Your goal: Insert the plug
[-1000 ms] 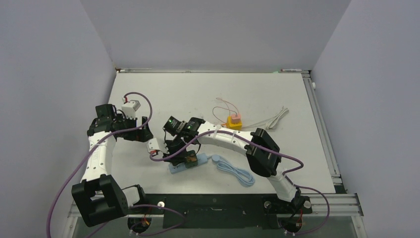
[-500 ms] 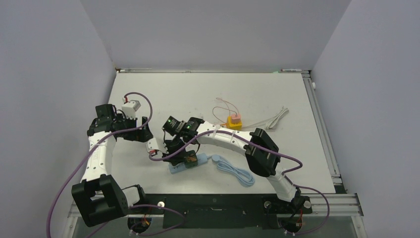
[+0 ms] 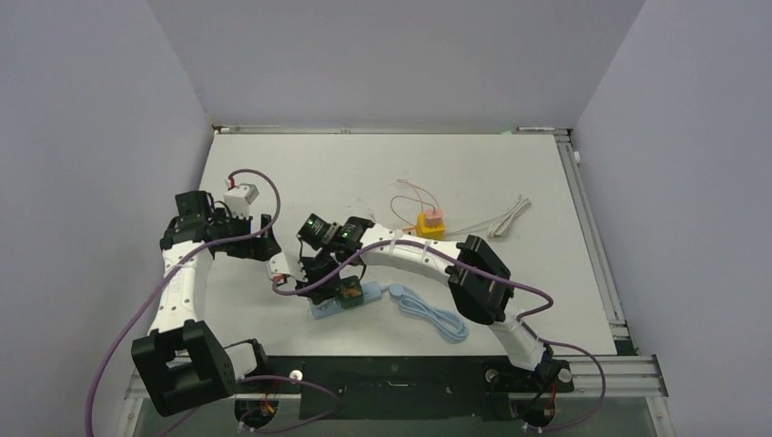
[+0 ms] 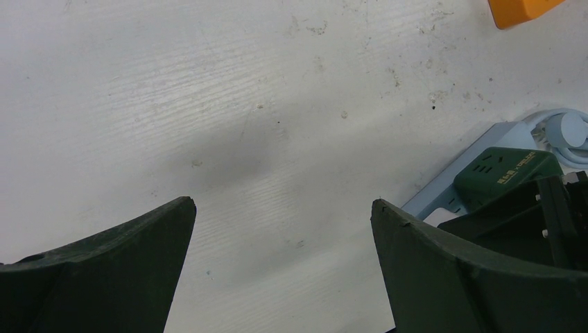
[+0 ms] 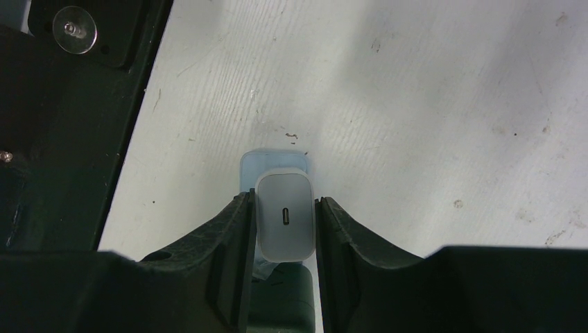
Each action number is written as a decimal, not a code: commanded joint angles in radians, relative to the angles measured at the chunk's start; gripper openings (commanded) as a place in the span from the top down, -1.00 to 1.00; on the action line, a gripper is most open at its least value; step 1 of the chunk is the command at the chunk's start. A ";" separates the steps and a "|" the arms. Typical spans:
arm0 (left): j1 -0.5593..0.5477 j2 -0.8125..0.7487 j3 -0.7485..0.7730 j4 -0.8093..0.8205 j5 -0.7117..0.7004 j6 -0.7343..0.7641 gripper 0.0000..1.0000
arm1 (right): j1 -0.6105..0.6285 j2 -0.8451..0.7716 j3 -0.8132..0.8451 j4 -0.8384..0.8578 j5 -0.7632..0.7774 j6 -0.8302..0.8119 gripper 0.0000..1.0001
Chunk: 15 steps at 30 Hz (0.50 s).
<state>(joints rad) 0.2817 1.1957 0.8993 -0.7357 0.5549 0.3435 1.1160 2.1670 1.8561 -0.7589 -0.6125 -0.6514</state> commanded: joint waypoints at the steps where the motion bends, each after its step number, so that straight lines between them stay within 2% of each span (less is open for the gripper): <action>1: 0.008 0.001 0.056 0.027 0.018 0.012 -0.92 | -0.018 0.054 -0.055 0.007 0.046 -0.023 0.89; 15: 0.007 -0.002 0.082 0.015 0.000 0.012 -0.92 | -0.016 -0.041 -0.233 0.065 0.093 0.014 0.90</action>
<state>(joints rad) 0.2817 1.1957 0.9344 -0.7364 0.5537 0.3489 1.1057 2.1029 1.7164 -0.6151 -0.6346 -0.6277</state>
